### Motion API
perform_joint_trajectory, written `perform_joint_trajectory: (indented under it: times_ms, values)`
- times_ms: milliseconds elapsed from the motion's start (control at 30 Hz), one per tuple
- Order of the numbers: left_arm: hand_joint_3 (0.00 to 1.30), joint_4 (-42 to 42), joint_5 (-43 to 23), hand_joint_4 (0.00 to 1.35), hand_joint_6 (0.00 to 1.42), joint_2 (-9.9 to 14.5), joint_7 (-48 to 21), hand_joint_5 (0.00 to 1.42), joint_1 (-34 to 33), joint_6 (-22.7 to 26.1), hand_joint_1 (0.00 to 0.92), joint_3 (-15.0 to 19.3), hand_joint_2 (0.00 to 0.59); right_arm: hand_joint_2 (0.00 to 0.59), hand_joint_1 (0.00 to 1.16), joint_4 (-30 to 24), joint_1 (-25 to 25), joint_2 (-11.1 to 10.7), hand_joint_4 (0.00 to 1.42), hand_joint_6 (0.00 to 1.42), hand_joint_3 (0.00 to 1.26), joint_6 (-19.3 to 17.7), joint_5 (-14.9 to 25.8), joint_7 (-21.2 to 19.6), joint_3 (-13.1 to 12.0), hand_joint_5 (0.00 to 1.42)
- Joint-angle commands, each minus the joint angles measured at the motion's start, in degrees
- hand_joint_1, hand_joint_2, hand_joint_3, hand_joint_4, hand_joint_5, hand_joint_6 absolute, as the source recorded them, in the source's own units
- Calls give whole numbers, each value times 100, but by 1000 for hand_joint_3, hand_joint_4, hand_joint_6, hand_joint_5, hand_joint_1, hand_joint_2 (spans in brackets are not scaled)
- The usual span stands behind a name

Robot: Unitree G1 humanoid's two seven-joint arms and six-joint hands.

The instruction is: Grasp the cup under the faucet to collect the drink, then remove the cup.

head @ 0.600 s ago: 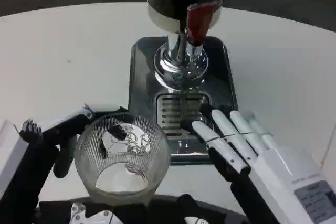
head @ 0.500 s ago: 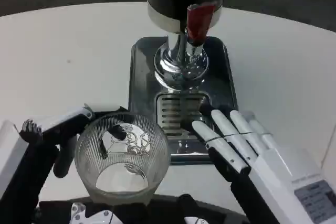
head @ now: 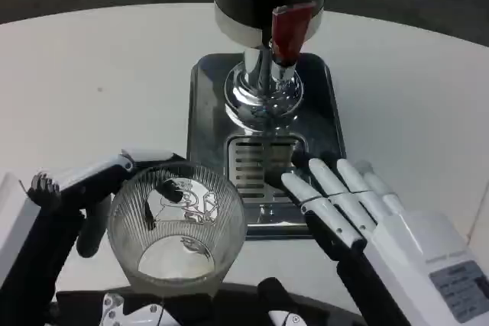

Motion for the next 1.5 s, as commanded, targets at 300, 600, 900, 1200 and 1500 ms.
perform_joint_trajectory:
  times_ms: [300, 600, 900, 1200, 1500]
  values:
    - [1008, 333, 143, 1152, 1345, -161, 165, 1265, -214, -51, 524, -17, 136, 434, 352, -112, 43, 126, 43, 0, 124, -7, -63, 85, -61, 0]
    - [1008, 1223, 968, 1152, 1351, -264, 657, 1265, -1172, -10, 523, -100, 136, 436, 359, -197, 241, 223, 42, 2, 130, -41, -79, 44, -180, 3]
    - [1008, 2481, 1883, 1152, 1355, -244, 1466, 1265, -2256, 140, 523, -556, 135, 439, 363, -300, 582, 329, 42, 0, 133, -178, -43, -111, -376, 12]
    - [1007, 3908, 2568, 1152, 1358, -146, 2473, 1265, -3460, 362, 530, -1214, 131, 440, 365, -300, 834, 561, 51, 0, 134, -437, 9, -169, -482, 14]
    - [999, 5649, 3134, 1152, 1358, -20, 3528, 1265, -4658, 533, 533, -2087, 130, 448, 353, -300, 1068, 778, 54, 21, 134, -569, 111, -148, -628, 38]
